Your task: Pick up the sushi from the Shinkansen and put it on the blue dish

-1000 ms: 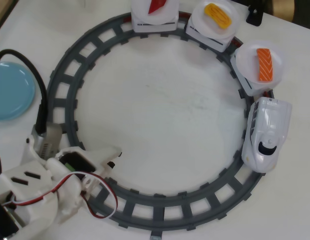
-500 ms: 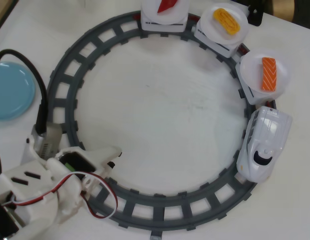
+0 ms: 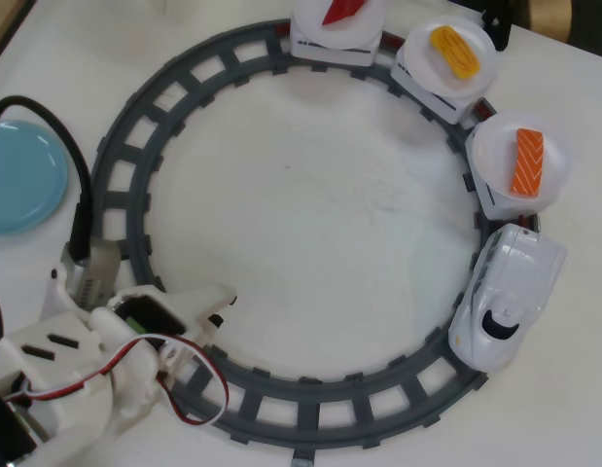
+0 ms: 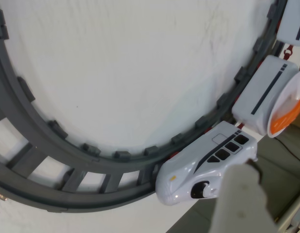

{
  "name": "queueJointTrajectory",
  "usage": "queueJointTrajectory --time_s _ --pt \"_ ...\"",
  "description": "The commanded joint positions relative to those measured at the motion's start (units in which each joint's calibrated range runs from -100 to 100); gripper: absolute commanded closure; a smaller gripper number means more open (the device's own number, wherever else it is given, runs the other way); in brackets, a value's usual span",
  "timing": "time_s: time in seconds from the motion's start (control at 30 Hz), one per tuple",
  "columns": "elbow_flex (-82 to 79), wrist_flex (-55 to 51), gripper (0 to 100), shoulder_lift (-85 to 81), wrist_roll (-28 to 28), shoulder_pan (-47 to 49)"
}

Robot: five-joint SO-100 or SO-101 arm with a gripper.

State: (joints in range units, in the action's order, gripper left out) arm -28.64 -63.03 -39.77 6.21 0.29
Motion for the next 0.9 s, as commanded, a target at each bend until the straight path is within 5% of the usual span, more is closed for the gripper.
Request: queueJointTrajectory --time_s 0.0,0.87 --pt "3.12 0.90 88 0.08 0.23 -0.81" --pt "3.03 0.73 88 0.08 0.23 -0.73"
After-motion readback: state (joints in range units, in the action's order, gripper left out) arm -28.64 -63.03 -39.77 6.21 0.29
